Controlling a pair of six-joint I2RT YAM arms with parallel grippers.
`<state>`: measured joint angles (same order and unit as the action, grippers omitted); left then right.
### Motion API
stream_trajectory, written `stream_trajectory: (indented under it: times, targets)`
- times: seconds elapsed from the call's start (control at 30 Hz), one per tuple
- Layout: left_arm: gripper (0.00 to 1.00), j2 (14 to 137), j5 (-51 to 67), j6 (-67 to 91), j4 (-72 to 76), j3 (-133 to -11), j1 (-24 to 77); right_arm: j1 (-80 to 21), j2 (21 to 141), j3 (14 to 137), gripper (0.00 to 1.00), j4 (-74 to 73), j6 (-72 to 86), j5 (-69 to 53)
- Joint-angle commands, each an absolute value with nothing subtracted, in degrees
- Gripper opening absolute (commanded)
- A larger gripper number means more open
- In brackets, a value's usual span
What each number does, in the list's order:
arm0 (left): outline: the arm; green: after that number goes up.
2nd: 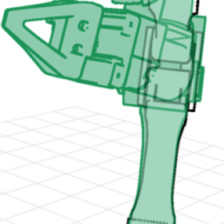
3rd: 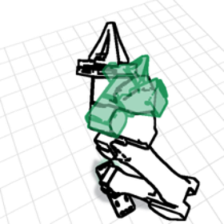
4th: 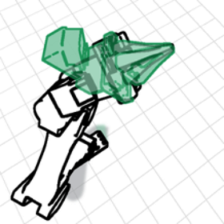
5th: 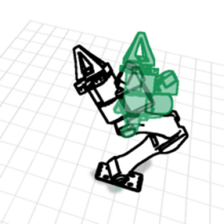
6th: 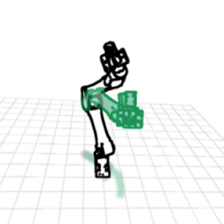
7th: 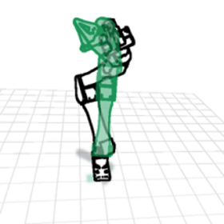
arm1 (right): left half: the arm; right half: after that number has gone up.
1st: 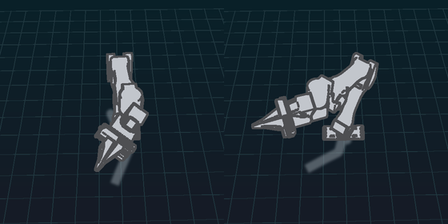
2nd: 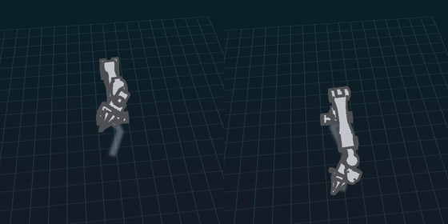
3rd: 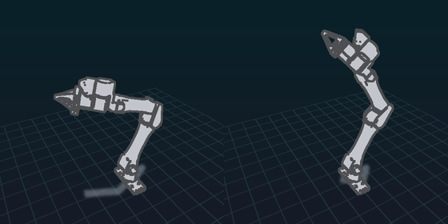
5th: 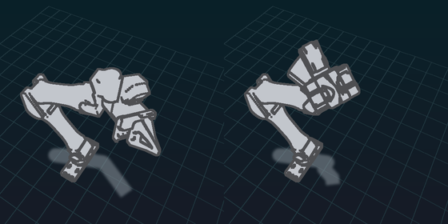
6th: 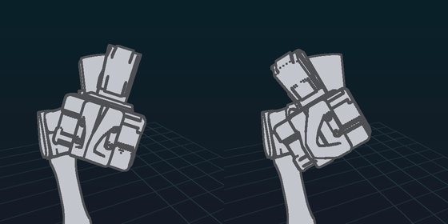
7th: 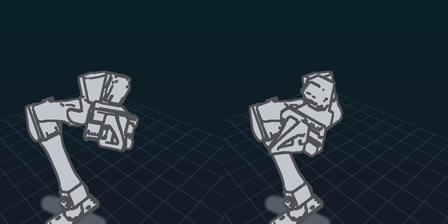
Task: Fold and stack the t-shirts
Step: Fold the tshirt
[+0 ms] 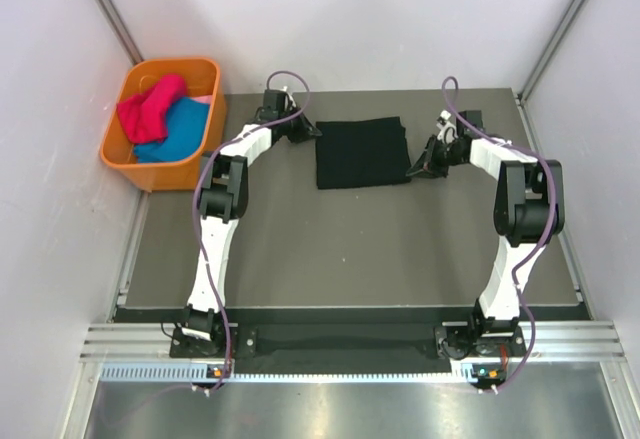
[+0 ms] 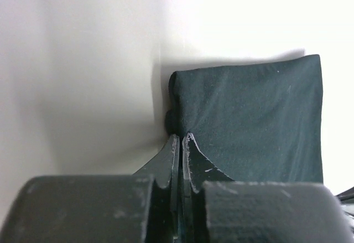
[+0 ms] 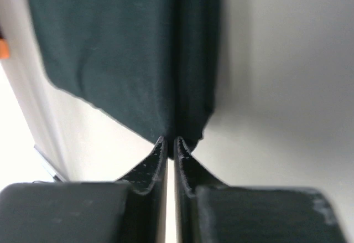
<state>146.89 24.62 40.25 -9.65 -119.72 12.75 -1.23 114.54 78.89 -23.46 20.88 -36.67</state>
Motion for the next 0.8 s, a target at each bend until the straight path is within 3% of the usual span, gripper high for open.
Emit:
stream_trajectory:
  times: [0.0, 0.23, 0.3, 0.4, 0.5, 0.53, 0.63, 0.77]
  targets:
    - [0.00, 148.80, 22.68, 39.90, -10.37, -122.78, 12.22, -1.14, 111.02, 76.56, 0.00, -21.80, 20.39, -31.83]
    - [0.02, 149.24, 22.41, 38.15, -14.05, -124.80, 11.25, -1.14, 111.27, 74.80, 0.00, -21.80, 19.51, -28.05]
    - [0.22, 148.45, 22.32, 36.49, -16.95, -125.24, 11.16, -1.14, 111.09, 74.00, 0.00, -21.36, 18.99, -28.56]
    - [0.33, 145.39, 21.98, 34.29, -20.91, -123.76, 11.07, -1.14, 111.18, 74.88, 0.04, -21.44, 19.07, -29.09]
    - [0.38, 139.85, 20.74, 32.79, -24.86, -119.90, 11.07, -1.14, 110.57, 76.90, 0.19, -24.33, 18.90, -25.34]
    - [0.38, 138.01, 20.57, 32.78, -25.48, -118.40, 11.07, -1.14, 110.39, 79.51, 0.28, -27.04, 18.72, -23.14]
    - [0.38, 129.57, 22.49, 33.66, -22.86, -109.80, 11.60, -1.23, 107.76, 81.82, 0.40, -31.29, 18.54, -18.47]
    - [0.31, 119.38, 28.38, 40.40, -9.79, -93.31, 12.83, -2.98, 105.20, 81.74, 0.46, -25.68, 22.04, -24.07]
